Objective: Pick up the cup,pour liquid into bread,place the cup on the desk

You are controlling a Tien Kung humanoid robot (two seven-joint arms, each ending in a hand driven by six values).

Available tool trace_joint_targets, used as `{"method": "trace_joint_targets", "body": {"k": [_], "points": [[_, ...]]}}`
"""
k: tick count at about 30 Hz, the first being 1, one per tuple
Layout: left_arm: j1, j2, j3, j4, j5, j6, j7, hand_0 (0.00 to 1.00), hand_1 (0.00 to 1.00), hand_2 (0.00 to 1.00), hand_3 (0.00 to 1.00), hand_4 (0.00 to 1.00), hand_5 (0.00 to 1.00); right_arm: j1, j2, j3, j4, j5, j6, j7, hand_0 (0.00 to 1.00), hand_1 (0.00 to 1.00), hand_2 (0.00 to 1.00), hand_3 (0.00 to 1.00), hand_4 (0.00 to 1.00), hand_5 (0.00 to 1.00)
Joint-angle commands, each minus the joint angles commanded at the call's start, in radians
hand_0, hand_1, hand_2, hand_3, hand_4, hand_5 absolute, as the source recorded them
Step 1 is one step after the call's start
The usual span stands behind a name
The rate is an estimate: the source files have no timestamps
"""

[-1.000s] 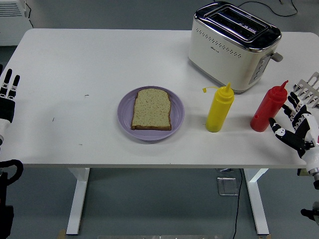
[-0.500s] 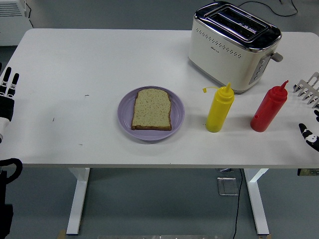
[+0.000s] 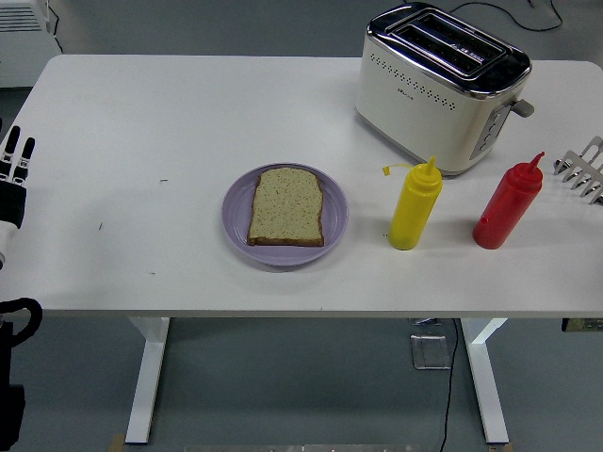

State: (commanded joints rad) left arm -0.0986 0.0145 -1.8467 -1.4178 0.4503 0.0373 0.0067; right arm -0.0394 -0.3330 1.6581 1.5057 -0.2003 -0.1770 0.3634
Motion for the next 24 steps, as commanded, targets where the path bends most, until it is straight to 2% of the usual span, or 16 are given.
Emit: {"method": "trace_joint_targets", "body": {"k": [2, 4, 5, 6, 10, 11, 12, 23, 24], "points": [[0.001, -0.001, 0.000, 0.000, 0.000, 0.000, 0.000, 0.788, 0.743, 0.744, 0.701, 0.515, 0.992, 0.030, 0.021, 0.014, -0.008, 0.069, 0.009, -0.012, 0.775, 0.719, 0.728, 0.736, 0.505, 0.150], [0.001, -0.001, 0.000, 0.000, 0.000, 0.000, 0.000, 0.788, 0.743, 0.744, 0.701, 0.515, 0.992, 0.044, 0.031, 0.019, -0.011, 0.085, 0.015, -0.021, 0.775, 0.719, 0.728, 0.736, 0.505, 0.150], [0.001, -0.001, 0.000, 0.000, 0.000, 0.000, 0.000, 0.787, 0.744, 0.744, 0.701, 0.515, 0.991, 0.054, 0.037, 0.023, -0.013, 0.085, 0.019, -0.028, 0.773, 0.718, 0.727, 0.735, 0.495, 0.205], [0.001, -0.001, 0.000, 0.001, 0.000, 0.000, 0.000, 0.787, 0.744, 0.744, 0.701, 0.515, 0.991, 0.065, 0.040, 0.020, -0.015, 0.077, 0.025, -0.041, 0.773, 0.718, 0.727, 0.735, 0.495, 0.205], [0.001, -0.001, -0.001, 0.001, 0.000, 0.000, 0.000, 0.787, 0.744, 0.744, 0.701, 0.515, 0.991, 0.082, 0.040, 0.005, -0.020, 0.055, 0.039, -0.076, 0.773, 0.718, 0.727, 0.735, 0.495, 0.205], [0.001, -0.001, -0.001, 0.001, 0.000, 0.000, 0.000, 0.787, 0.743, 0.744, 0.701, 0.515, 0.988, 0.084, 0.042, 0.003, -0.022, 0.045, 0.043, -0.090, 0.757, 0.701, 0.718, 0.736, 0.482, 0.264], [0.001, -0.001, -0.001, 0.001, 0.000, 0.000, 0.000, 0.787, 0.743, 0.744, 0.701, 0.515, 0.988, 0.084, 0.042, 0.002, -0.022, 0.041, 0.044, -0.095, 0.757, 0.701, 0.718, 0.736, 0.482, 0.264], [0.001, -0.001, -0.001, 0.001, 0.000, 0.000, 0.000, 0.787, 0.743, 0.745, 0.701, 0.515, 0.988, 0.084, 0.045, -0.006, -0.027, 0.028, 0.054, -0.114, 0.757, 0.701, 0.720, 0.737, 0.480, 0.267], [0.000, -0.002, 0.000, 0.001, 0.000, 0.000, 0.000, 0.785, 0.743, 0.744, 0.702, 0.515, 0.987, 0.083, 0.045, -0.005, -0.027, 0.025, 0.052, -0.121, 0.757, 0.701, 0.717, 0.741, 0.475, 0.305]]}}
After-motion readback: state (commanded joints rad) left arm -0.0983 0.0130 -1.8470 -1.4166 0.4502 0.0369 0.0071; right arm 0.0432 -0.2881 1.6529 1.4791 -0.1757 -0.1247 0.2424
